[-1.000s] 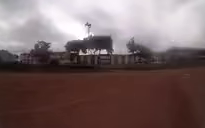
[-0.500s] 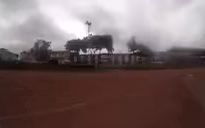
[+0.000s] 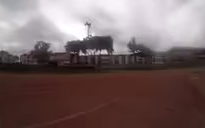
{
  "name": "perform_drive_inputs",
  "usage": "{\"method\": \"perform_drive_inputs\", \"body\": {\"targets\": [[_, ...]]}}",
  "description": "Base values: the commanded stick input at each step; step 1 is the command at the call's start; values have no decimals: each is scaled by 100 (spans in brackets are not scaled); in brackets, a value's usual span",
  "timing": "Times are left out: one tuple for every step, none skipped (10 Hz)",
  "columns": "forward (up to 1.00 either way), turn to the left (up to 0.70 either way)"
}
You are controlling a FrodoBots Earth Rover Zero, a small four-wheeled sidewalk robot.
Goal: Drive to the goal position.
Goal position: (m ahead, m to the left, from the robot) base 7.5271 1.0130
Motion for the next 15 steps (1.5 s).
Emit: {"method": "perform_drive_inputs", "body": {"targets": [[70, 0], [70, 0], [70, 0], [70, 0], [70, 0], [70, 0], [70, 0], [70, 0], [70, 0], [70, 0], [70, 0], [70, 0], [70, 0], [70, 0], [70, 0]]}}
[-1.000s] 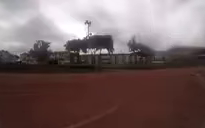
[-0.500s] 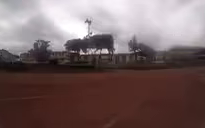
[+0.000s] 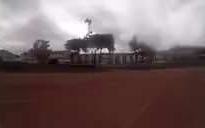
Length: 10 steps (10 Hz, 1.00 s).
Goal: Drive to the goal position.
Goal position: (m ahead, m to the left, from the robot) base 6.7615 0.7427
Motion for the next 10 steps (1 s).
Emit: {"method": "perform_drive_inputs", "body": {"targets": [[70, 0], [70, -7], [70, -16], [70, -26], [70, -35], [70, -35], [70, -35], [70, -35], [70, -35], [70, 0]]}}
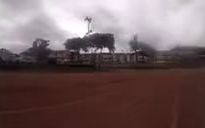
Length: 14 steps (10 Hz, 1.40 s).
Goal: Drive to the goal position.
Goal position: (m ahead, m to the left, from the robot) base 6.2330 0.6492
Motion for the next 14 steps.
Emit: {"method": "perform_drive_inputs", "body": {"targets": [[70, 0], [70, 0], [70, 0], [70, 0], [70, 0], [70, 0], [70, 0], [70, 0], [70, 0], [70, 0], [70, 0], [70, 0], [70, 0], [70, 0]]}}
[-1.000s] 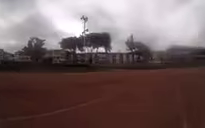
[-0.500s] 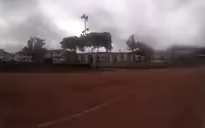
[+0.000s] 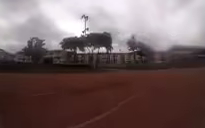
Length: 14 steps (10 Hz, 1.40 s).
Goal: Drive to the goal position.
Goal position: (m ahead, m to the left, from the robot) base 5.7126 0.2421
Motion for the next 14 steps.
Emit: {"method": "perform_drive_inputs", "body": {"targets": [[70, 0], [70, 0], [70, 0], [70, 0], [70, 0], [70, 0], [70, 0], [70, 0], [70, 0], [70, 0], [70, 0], [70, 0], [70, 0], [70, 0]]}}
